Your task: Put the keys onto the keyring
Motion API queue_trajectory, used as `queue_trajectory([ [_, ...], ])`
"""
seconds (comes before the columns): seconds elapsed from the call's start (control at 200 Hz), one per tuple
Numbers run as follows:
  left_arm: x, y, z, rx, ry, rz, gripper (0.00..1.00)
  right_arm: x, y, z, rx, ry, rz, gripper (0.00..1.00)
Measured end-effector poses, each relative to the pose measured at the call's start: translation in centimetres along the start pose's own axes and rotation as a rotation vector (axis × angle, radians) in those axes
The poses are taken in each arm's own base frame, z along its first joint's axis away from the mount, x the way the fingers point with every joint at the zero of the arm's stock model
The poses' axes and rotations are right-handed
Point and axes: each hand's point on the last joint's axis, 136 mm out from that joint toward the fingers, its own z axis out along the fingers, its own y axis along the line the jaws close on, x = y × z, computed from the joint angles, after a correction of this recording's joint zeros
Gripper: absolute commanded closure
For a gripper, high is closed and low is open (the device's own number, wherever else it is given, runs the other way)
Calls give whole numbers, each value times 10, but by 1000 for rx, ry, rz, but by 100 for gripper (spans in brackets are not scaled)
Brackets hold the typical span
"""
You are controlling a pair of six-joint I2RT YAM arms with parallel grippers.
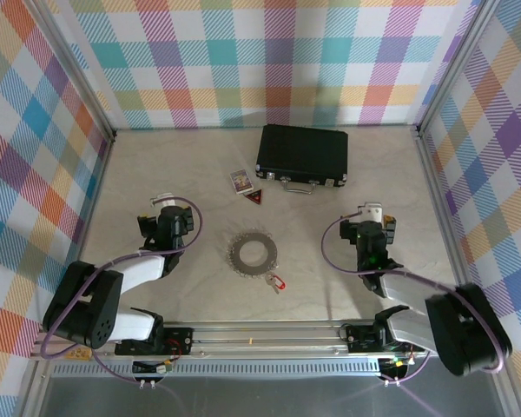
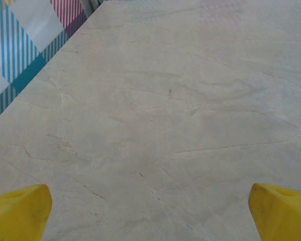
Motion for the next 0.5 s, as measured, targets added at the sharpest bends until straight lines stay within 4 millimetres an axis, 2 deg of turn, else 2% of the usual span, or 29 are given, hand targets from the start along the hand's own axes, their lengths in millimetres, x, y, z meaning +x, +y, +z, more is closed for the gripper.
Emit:
queue_trajectory([
  [0.13, -10, 0, 4, 12, -42, -41, 0, -1, 13, 21, -10, 1, -68, 1],
  [0.25, -14, 3, 9, 6, -66, -55, 0, -22, 18, 37, -1, -65, -82, 1],
  [0.415, -19, 6, 17, 18, -109, -87, 0, -20, -11, 50, 40, -61, -4, 1],
  [0.5, -5, 9, 24, 22, -87, -81, 0, -24, -26, 56, 47, -50, 50, 1],
])
